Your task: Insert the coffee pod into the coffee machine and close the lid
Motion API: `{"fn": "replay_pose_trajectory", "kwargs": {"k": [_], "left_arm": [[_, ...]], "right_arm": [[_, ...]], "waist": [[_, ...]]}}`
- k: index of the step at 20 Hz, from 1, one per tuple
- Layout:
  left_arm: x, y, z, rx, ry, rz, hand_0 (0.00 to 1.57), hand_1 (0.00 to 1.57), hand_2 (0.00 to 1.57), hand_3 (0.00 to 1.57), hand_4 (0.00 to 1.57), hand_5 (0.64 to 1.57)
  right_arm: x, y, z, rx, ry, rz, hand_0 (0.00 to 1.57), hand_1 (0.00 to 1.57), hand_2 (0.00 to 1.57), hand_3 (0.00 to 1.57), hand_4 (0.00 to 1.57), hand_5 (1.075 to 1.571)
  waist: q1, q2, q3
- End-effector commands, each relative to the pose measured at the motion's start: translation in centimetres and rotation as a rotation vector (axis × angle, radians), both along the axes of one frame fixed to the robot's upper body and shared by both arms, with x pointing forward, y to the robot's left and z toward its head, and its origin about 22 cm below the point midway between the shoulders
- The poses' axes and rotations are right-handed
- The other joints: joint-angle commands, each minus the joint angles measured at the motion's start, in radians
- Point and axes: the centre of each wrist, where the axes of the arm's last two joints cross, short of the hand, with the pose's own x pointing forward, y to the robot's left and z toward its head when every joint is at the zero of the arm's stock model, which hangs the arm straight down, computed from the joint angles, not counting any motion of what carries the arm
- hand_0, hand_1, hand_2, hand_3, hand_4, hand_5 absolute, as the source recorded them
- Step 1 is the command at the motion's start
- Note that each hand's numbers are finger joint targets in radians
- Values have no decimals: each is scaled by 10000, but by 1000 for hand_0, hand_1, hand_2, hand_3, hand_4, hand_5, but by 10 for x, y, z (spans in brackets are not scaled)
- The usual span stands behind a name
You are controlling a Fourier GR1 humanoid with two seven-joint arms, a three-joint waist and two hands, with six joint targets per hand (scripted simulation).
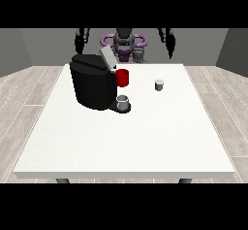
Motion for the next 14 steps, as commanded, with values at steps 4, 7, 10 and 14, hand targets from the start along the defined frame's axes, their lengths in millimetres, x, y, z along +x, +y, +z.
{"fn": "replay_pose_trajectory", "kwargs": {"k": [4,7,10,14], "left_arm": [[-11,-8,-12,-722,-614,-493,0,0,0,0,265,1571],[-12,5,-12,-1005,-1151,-210,0,0,0,0,265,1571],[-11,5,-4,414,-1031,-979,0,0,0,0,311,1571],[21,26,18,1796,-1393,-397,0,0,0,0,0,1571]], "right_arm": [[0,-15,-1,310,694,-284,0,0,0,0,128,1571],[-17,-20,-22,496,-609,-2036,0,0,0,0,128,1571],[-12,2,-26,581,-548,-2116,0,0,0,0,94,1571],[-7,18,-25,789,-1148,-1527,0,0,0,0,267,1571]], "waist": [[-176,-574,39],[-514,-539,49],[-241,-604,43],[-782,-14,43]]}}
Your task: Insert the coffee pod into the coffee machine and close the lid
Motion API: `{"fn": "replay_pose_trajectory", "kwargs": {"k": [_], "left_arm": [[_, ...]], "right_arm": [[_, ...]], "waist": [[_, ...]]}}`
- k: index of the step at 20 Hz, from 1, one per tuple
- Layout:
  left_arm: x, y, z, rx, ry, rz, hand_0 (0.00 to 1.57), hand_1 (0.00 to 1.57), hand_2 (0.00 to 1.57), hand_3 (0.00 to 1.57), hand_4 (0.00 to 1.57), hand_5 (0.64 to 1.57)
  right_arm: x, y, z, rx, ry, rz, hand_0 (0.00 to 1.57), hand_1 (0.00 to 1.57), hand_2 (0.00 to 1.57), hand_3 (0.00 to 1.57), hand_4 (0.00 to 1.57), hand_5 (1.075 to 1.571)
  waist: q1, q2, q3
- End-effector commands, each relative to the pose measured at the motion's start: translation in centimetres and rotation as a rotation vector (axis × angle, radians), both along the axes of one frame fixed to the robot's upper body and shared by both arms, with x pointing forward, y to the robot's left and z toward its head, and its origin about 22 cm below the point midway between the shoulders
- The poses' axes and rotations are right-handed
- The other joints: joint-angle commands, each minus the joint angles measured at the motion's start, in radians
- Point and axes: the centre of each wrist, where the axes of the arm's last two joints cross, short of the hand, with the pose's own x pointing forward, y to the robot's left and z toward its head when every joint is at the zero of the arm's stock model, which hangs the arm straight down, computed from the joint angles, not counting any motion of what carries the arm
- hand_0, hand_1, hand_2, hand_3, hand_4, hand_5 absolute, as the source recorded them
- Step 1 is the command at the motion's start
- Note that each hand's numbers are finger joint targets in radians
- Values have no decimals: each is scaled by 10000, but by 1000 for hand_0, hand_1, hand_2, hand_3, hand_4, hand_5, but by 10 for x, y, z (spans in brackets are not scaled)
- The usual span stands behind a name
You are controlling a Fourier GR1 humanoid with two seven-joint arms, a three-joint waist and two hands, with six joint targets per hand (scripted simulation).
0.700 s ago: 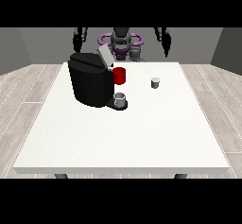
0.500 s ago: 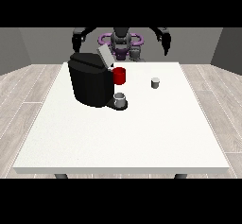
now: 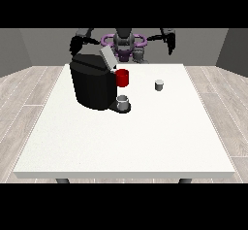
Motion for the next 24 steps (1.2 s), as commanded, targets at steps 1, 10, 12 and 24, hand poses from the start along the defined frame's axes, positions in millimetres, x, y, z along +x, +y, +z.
{"fn": "replay_pose_trajectory", "kwargs": {"k": [1,10,12,24], "left_arm": [[8,24,1,1061,347,74,0,0,0,0,0,1571],[63,50,20,1493,1212,290,0,0,0,0,0,1571],[69,71,24,1856,1072,610,0,0,0,0,0,1571],[88,45,-13,3013,2573,282,0,0,0,0,0,1571]], "right_arm": [[0,2,11,92,-40,-126,0,0,0,0,217,1571],[19,34,21,250,-1054,391,0,0,0,0,192,1571],[22,38,28,195,-1565,960,0,0,0,0,233,1571],[42,38,23,53,-504,522,0,0,0,0,372,1571]], "waist": [[-359,-6,-2],[-909,1205,-2],[-1175,1745,-5],[-756,1780,0]]}}
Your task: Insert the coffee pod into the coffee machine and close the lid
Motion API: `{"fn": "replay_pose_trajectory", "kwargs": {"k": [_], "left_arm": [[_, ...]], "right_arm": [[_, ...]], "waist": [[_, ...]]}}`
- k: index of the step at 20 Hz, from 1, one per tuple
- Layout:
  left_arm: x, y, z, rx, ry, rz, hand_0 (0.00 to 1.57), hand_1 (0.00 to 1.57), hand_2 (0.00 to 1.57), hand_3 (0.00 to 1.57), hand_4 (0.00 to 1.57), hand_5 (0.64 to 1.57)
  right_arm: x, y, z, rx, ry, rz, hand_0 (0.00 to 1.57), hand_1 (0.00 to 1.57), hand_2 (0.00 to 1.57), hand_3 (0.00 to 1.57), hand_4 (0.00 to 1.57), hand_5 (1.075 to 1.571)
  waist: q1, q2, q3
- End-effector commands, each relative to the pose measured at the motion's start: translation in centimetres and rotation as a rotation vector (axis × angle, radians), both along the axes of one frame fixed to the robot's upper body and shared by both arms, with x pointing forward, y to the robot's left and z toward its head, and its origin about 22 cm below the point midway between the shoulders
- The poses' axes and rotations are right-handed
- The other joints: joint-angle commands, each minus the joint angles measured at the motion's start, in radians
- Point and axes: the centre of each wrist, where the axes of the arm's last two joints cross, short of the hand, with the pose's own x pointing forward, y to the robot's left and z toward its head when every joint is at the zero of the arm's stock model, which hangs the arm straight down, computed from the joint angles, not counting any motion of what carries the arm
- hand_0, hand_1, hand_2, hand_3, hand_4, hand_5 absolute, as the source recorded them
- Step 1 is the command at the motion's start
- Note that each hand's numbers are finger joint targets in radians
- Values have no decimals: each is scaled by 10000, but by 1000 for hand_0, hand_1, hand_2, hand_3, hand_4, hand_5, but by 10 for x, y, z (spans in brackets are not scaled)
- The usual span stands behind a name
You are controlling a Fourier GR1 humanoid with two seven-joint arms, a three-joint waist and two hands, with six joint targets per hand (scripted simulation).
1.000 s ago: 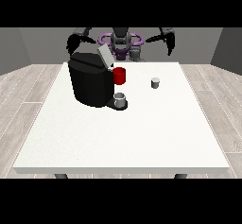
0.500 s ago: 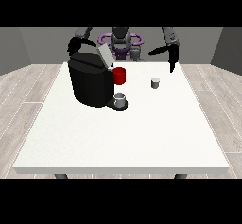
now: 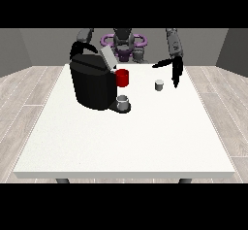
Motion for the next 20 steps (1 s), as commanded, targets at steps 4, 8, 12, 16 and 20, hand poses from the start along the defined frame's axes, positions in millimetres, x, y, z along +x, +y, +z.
{"fn": "replay_pose_trajectory", "kwargs": {"k": [4,8,12,16,20], "left_arm": [[21,-34,-4,1054,625,-545,0,0,198,0,0,1571],[14,-17,-22,1587,690,-328,223,223,529,222,0,1571],[14,-9,-29,2196,1236,-9,807,807,847,501,0,1571],[14,-9,-33,3048,1353,-461,634,634,756,487,0,1571],[17,-4,-31,3797,1170,-630,536,536,692,440,0,1571]], "right_arm": [[17,-7,-6,-436,770,-234,0,0,0,0,407,1571],[11,1,-12,-705,738,-245,0,0,0,0,424,1571],[16,15,-2,-462,785,-211,0,0,0,0,356,1571],[15,17,-6,-376,970,-312,0,0,0,0,386,1571],[18,2,-14,-426,1235,-117,0,0,0,0,453,1571]], "waist": [[174,-153,3],[107,-160,0],[-120,-110,-3],[-56,-258,0],[-112,18,0]]}}
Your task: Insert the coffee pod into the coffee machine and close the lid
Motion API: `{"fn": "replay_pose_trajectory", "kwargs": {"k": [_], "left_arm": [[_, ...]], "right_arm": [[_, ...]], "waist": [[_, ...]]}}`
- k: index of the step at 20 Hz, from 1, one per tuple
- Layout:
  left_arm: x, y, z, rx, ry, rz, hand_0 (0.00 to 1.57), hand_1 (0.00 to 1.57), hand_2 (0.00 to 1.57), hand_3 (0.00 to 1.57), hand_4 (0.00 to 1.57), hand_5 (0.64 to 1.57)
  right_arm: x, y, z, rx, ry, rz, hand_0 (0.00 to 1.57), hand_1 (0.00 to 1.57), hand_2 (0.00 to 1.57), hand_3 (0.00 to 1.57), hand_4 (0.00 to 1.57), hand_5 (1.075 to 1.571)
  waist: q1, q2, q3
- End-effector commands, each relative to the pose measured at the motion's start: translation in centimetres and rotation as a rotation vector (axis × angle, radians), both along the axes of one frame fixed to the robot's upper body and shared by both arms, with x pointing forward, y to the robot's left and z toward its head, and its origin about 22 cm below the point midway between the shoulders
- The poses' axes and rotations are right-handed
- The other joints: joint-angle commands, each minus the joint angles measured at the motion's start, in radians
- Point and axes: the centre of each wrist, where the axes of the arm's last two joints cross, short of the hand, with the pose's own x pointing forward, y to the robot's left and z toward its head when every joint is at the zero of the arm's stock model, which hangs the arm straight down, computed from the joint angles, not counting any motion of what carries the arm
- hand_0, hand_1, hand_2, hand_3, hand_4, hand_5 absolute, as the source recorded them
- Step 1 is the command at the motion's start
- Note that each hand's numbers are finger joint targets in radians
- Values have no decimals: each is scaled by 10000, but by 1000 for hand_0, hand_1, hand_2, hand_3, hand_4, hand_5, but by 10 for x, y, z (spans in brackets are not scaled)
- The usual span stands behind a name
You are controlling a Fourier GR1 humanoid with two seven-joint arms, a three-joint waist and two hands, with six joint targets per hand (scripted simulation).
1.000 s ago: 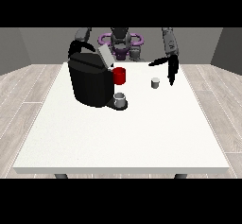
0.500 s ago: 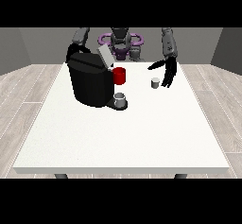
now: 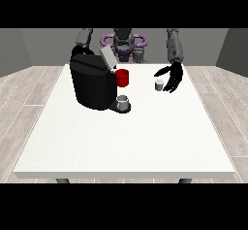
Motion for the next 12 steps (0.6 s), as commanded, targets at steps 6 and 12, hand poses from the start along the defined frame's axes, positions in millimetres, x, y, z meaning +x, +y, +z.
{"fn": "replay_pose_trajectory", "kwargs": {"k": [6,12], "left_arm": [[3,-11,-13,1042,-756,-251,719,719,851,619,151,1571],[8,-7,-10,1813,-1133,129,836,836,974,748,380,1571]], "right_arm": [[-3,4,-11,-74,197,-25,0,0,0,0,487,1571],[-2,-19,-10,245,-102,1,0,0,0,0,492,1571]], "waist": [[-4,-61,-1],[-125,-83,2]]}}
